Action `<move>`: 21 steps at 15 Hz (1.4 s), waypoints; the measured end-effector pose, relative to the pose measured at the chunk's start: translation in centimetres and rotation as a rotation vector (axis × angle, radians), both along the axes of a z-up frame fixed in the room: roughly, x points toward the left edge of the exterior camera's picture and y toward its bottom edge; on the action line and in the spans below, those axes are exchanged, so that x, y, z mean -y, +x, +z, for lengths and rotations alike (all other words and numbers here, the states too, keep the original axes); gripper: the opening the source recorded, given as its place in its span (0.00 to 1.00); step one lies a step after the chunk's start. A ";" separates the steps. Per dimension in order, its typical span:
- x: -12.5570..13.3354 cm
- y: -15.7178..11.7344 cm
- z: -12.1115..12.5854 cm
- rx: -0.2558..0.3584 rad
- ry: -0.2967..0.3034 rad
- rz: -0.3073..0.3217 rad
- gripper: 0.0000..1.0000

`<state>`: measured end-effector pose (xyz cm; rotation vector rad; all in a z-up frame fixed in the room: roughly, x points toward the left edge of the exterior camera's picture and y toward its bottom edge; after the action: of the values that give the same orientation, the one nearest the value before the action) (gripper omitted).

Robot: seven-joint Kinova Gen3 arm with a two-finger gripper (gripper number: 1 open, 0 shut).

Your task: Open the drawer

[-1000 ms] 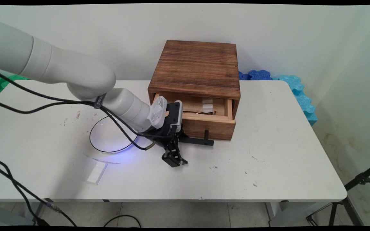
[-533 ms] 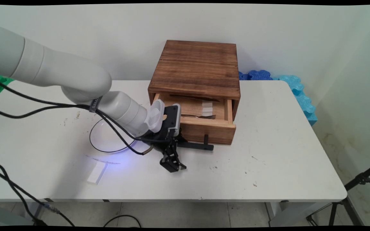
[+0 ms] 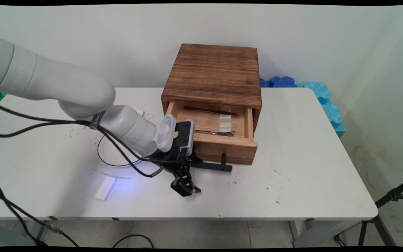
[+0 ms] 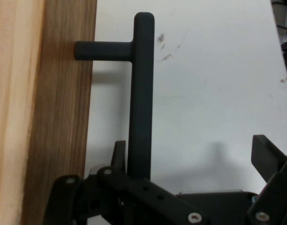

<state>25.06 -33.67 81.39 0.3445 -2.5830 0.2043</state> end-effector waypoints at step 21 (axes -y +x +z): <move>-6.4 0.0 0.8 -0.023 0.040 -0.013 1.00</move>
<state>25.06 -27.32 82.19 0.3426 -2.5689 0.1433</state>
